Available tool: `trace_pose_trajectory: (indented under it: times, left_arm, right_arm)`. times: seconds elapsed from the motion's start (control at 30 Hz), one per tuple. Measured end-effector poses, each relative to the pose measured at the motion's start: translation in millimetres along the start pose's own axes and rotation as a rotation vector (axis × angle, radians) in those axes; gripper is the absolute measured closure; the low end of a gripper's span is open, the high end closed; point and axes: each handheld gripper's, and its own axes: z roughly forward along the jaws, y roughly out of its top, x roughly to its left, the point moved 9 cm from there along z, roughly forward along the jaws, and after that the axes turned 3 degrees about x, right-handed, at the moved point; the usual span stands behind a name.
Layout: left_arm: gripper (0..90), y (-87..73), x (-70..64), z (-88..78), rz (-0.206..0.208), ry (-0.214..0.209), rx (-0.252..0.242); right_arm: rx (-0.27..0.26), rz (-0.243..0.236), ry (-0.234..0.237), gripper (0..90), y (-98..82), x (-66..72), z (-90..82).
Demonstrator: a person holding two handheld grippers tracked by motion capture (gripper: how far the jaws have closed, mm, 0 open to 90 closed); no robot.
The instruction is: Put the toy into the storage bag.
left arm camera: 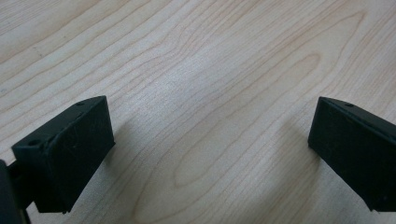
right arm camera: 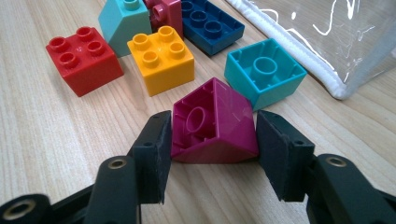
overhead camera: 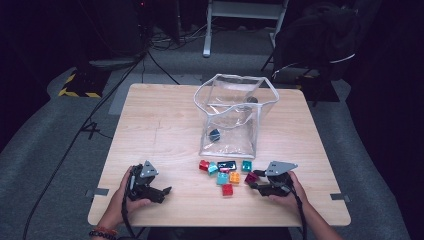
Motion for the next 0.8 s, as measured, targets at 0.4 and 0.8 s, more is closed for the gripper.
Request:
trace_pose_trajectory:
  times: [0.4,0.8]
  left_arm:
    - [0.5,0.0,0.0,0.0,0.000,0.000,0.000]
    - [0.4,0.0,0.5,-0.1,0.002,0.001,0.003]
  right_arm:
    - [0.001,0.013,-0.048,47.7,-0.9,-4.5,-5.1]
    - [-0.050,0.060,-0.083,47.8,-0.6,-21.0,-27.8]
